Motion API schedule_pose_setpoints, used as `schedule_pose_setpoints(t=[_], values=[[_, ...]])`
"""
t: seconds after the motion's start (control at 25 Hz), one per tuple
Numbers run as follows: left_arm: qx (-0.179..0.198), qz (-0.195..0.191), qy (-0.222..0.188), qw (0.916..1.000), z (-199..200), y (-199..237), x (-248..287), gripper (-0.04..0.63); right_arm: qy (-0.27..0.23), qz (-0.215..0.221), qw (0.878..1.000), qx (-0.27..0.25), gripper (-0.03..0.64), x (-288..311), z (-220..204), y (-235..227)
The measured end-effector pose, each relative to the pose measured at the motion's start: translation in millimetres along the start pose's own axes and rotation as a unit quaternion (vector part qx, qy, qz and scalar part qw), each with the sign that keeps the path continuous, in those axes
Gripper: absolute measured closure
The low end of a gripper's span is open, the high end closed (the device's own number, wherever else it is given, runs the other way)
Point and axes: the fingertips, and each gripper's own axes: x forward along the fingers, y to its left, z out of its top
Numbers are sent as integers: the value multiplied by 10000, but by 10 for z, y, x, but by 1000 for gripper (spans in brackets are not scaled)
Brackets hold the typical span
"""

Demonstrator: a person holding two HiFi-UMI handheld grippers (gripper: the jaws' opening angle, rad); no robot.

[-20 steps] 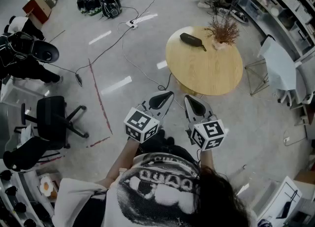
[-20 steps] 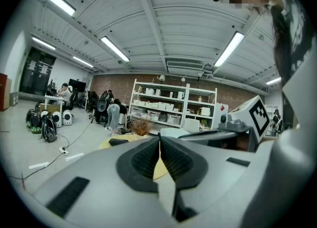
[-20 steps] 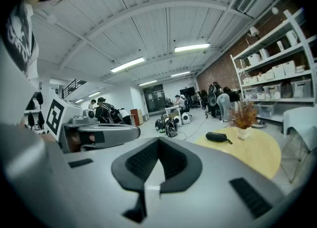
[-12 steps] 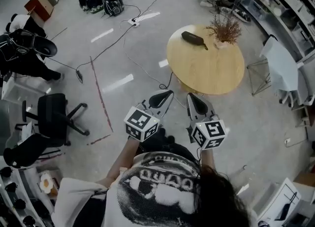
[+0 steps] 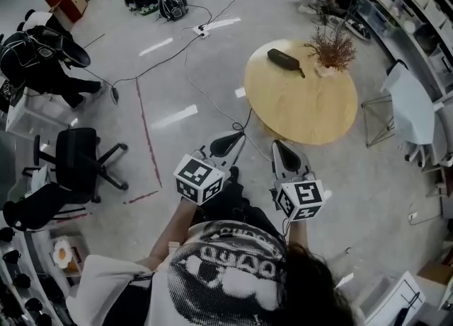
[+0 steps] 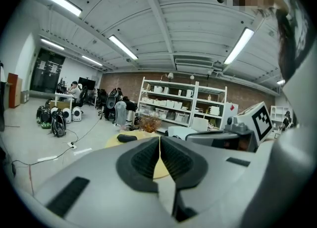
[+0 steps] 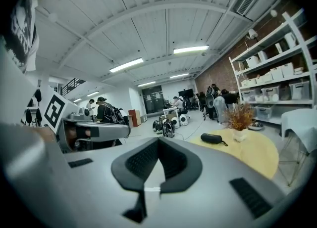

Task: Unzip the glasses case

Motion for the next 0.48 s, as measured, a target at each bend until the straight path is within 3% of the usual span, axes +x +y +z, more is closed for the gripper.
schedule_pose_setpoints(t=[0.28,0.48], values=[[108,80,61,9999,77,420,210,581,18,-154,9998,87,618,322,47,-214],[7,-104,90,9999,103,839,535,581,68,-292,9995,133,618,787,111,-419]])
